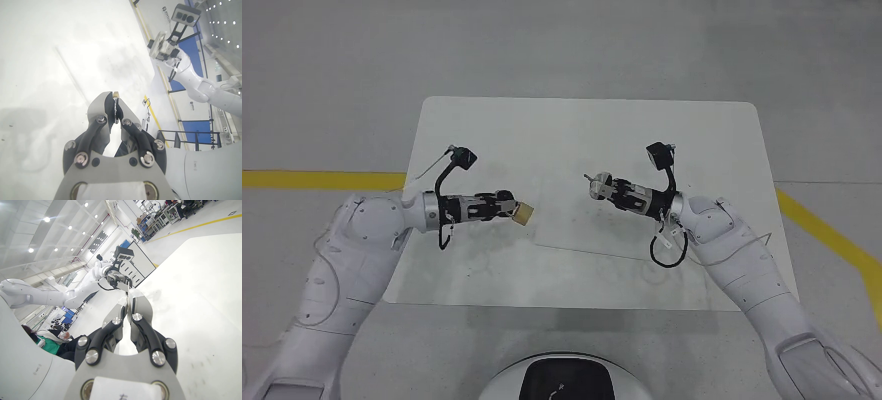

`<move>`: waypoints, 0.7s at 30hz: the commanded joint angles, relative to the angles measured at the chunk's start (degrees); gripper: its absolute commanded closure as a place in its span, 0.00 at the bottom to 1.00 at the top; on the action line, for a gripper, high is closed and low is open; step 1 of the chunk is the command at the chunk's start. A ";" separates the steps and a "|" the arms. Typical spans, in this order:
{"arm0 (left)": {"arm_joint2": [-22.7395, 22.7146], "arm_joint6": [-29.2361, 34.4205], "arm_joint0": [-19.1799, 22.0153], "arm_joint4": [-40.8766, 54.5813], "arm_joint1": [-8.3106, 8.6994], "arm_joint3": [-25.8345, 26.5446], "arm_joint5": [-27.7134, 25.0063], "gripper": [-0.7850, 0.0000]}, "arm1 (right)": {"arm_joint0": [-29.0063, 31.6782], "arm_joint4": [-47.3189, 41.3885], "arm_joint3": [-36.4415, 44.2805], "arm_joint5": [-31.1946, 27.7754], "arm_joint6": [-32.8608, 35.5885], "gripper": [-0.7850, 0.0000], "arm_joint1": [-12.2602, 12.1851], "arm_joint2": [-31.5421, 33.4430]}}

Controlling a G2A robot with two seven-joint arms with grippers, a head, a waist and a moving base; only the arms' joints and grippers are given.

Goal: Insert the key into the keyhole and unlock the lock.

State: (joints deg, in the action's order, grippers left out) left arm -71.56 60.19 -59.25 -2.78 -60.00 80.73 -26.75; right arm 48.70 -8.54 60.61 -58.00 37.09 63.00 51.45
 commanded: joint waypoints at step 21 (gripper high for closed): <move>11.71 6.13 16.29 39.79 -6.72 -27.49 11.36 1.00 | 3.91 24.79 14.72 1.15 -14.26 1.00 2.33 -2.07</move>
State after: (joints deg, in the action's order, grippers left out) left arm -60.81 65.46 -44.33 35.82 -66.19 55.59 -15.42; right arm 52.49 13.73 74.59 -57.13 23.89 65.05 49.83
